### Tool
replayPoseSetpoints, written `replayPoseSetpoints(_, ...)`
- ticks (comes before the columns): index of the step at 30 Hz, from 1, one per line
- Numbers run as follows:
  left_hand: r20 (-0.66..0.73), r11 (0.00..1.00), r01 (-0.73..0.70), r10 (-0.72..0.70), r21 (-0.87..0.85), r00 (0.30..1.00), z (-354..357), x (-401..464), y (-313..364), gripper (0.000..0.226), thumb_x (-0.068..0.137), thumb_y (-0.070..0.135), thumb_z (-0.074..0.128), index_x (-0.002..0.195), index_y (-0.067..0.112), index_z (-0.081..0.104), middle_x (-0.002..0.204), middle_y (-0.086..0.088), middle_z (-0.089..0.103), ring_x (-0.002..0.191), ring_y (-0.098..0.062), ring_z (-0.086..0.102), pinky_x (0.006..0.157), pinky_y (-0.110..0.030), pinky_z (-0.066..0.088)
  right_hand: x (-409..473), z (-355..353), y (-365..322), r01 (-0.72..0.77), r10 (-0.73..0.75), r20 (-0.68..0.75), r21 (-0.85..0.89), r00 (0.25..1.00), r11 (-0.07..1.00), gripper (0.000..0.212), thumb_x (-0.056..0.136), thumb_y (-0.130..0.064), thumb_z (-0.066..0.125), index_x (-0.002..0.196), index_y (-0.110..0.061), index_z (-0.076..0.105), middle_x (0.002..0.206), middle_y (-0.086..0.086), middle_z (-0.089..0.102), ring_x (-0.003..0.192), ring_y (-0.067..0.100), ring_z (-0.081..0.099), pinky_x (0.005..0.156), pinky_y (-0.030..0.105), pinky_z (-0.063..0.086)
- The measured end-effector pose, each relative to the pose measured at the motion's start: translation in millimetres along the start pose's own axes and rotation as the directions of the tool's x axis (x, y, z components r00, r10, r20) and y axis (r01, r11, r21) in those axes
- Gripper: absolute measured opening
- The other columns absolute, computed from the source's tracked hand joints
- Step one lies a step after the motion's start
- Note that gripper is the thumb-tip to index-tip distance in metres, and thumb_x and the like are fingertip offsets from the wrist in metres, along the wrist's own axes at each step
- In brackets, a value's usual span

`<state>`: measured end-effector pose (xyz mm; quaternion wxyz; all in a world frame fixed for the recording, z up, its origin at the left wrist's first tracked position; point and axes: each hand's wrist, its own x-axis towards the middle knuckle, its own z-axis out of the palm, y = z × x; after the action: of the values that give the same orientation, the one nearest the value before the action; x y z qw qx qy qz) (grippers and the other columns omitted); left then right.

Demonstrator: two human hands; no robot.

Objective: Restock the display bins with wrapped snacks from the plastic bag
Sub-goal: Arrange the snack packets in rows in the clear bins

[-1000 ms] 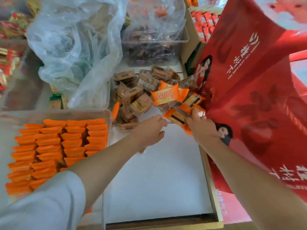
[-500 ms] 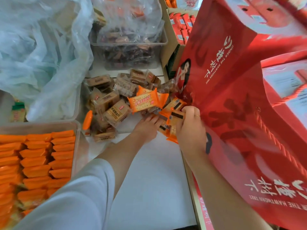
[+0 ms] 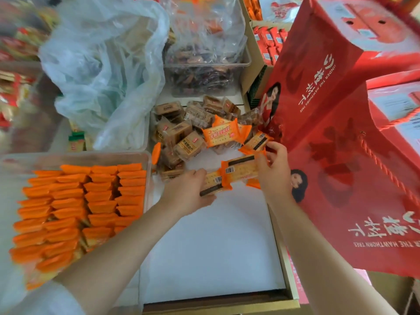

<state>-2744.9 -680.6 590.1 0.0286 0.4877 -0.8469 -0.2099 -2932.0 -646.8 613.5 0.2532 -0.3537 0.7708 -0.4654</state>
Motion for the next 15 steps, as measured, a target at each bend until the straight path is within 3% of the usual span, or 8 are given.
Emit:
replayPoseSetpoints(2, 0.004, 0.947, 0.106, -0.11, -0.303, 0.994, -19.4, -30.8, -4.6, 0.055, 0.077, 0.046, 0.068, 0.119, 0.023, 0.042, 0.105, 0.006, 0.058, 0.09, -0.016, 0.06, 0.063, -0.026, 0.045, -5.0, 7.1, -12.1, -0.089, 0.081, 0.069, 0.125, 0.994, 0.988, 0.024, 0.097, -0.018, 0.046, 0.12, -0.024, 0.047, 0.093, -0.007, 0.057, 0.077, 0.016, 0.057, 0.061, 0.034, 0.05)
replayPoseSetpoints(4, 0.021, 0.854, 0.138, -0.147, -0.501, 0.989, -34.1, -64.1, -16.5, 0.06, 0.074, 0.04, 0.073, 0.117, 0.027, 0.033, 0.101, 0.009, 0.056, 0.081, -0.011, 0.058, 0.059, -0.018, 0.041, -20.0, 18.9, -32.5, -0.165, 0.115, 0.193, 0.269, 0.974, 0.949, 0.019, 0.098, -0.012, 0.042, 0.111, -0.023, 0.052, 0.093, -0.002, 0.058, 0.069, 0.014, 0.054, 0.047, 0.025, 0.046)
replayPoseSetpoints(8, 0.068, 0.838, 0.201, -0.194, -0.507, 0.979, -60.0, -122.3, -59.9, 0.065, 0.07, 0.021, 0.07, 0.111, 0.033, 0.021, 0.091, 0.009, 0.049, 0.07, -0.005, 0.05, 0.06, -0.02, 0.037, -63.3, 49.4, -69.0, -0.133, -0.039, 0.414, 0.379, 0.91, 0.916, 0.025, 0.097, -0.002, 0.042, 0.096, -0.02, 0.059, 0.087, 0.0, 0.06, 0.062, 0.005, 0.057, 0.045, 0.018, 0.047)
replayPoseSetpoints(12, -0.049, 0.851, 0.182, -0.236, -0.492, 0.971, -76.0, -180.3, -108.2, 0.053, 0.07, 0.014, 0.07, 0.11, 0.032, 0.039, 0.111, 0.009, 0.039, 0.086, 0.002, 0.045, 0.066, -0.009, 0.035, -111.8, 78.3, -88.0, -0.193, -0.073, 0.608, 0.36, 0.79, 0.913, 0.022, 0.09, 0.002, 0.054, 0.094, -0.019, 0.059, 0.087, 0.004, 0.057, 0.069, 0.015, 0.058, 0.051, 0.019, 0.05)
replayPoseSetpoints(15, -0.117, 0.865, 0.177, -0.26, -0.47, 0.959, -79.9, -219.4, -143.2, 0.045, 0.064, 0.02, 0.069, 0.104, 0.031, 0.052, 0.109, 0.012, 0.04, 0.095, 0.0, 0.044, 0.078, -0.004, 0.033, -143.1, 94.0, -96.0, -0.136, -0.111, 0.699, 0.288, 0.706, 0.948, 0.024, 0.085, 0.003, 0.06, 0.089, -0.02, 0.06, 0.072, 0.0, 0.053, 0.053, 0.008, 0.048, 0.044, 0.017, 0.039)
